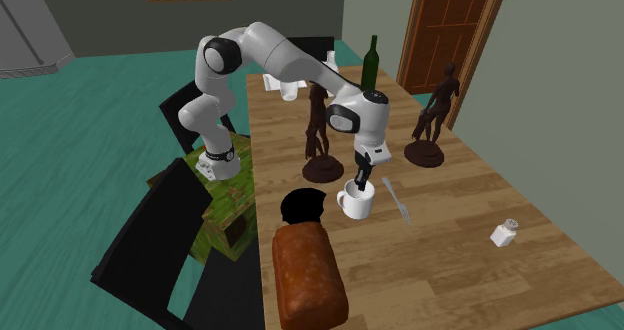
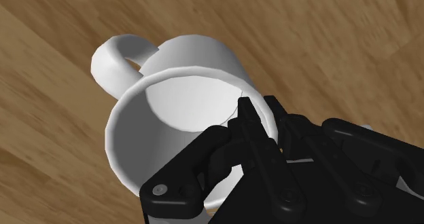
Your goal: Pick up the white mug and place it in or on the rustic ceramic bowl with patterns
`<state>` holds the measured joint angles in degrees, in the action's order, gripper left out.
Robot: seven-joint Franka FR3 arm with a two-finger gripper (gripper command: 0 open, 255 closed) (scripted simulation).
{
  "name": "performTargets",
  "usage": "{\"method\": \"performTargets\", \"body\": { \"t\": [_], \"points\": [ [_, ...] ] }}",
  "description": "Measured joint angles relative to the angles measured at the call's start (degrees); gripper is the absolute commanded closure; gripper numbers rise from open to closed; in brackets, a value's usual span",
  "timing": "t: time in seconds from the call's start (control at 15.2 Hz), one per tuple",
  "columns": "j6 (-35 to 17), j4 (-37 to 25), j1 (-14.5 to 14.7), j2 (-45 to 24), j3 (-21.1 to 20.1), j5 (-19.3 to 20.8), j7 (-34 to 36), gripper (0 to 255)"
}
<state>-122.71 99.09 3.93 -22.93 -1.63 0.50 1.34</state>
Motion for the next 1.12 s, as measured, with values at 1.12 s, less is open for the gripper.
{"method": "performTargets", "body": {
  "t": [1.12],
  "points": [
    [6.6,-3.7,0.0,2.9,0.0,-0.1,0.0,255]
  ]
}}
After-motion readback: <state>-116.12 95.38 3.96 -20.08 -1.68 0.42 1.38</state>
